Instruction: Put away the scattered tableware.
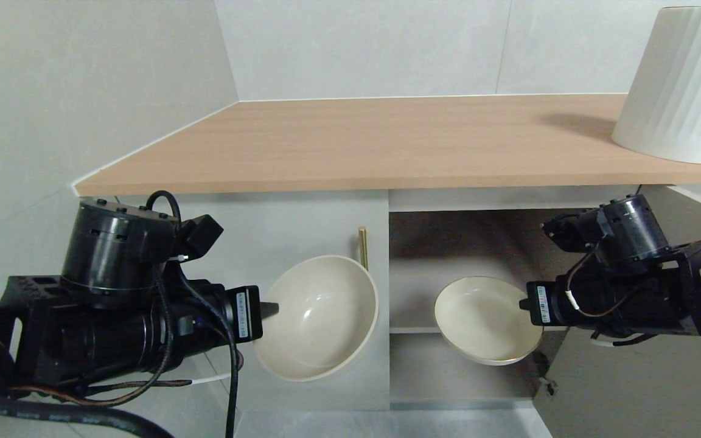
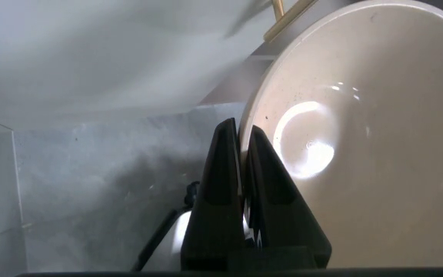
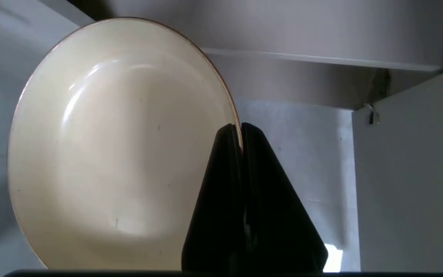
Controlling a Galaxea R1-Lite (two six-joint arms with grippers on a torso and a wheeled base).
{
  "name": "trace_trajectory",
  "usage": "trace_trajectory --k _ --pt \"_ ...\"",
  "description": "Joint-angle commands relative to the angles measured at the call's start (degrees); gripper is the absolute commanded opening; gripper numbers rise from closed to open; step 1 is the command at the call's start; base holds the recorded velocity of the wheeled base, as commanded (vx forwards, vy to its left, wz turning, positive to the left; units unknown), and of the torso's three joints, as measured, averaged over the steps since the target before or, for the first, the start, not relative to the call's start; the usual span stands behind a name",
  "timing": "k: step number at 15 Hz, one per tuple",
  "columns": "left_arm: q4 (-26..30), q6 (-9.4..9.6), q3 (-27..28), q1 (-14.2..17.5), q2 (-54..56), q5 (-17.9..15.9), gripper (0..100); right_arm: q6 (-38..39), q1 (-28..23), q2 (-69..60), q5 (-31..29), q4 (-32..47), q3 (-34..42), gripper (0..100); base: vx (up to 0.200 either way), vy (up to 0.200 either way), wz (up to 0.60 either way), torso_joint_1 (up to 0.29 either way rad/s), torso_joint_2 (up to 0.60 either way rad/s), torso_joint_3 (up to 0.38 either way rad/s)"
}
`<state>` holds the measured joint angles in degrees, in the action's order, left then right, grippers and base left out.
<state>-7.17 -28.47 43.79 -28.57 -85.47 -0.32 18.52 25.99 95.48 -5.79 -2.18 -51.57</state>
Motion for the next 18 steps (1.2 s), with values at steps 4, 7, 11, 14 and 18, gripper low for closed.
trace_trajectory --k 4,7,11,14,18 --pt "0.0 -0.01 0.0 0.0 -0.6 0.1 0 1.9 -0.5 10.5 -2.0 -6.8 -1.7 0 0.0 0.0 0.0 0.0 0.0 0.0" --pt "0.0 -0.01 0.0 0.0 -0.8 0.1 0 4.4 -1.6 20.1 -2.4 -17.5 -1.5 0 0.0 0.0 0.0 0.0 0.0 0.0" --pt "0.0 -0.01 0.0 0.0 -0.8 0.0 0 4.3 -4.6 30.8 -3.8 -28.9 -1.9 0 0.0 0.0 0.0 0.0 0.0 0.0" --pt "0.0 -0.01 -0.1 -0.1 -0.8 0.0 0 4.5 -6.0 35.8 -5.3 -30.1 -5.0 0 0.0 0.0 0.0 0.0 0.0 0.0" --pt "0.1 -0.01 -0.5 -1.4 -1.8 0.2 0 5.7 -7.8 40.6 -6.6 -29.6 -11.2 0 0.0 0.0 0.0 0.0 0.0 0.0"
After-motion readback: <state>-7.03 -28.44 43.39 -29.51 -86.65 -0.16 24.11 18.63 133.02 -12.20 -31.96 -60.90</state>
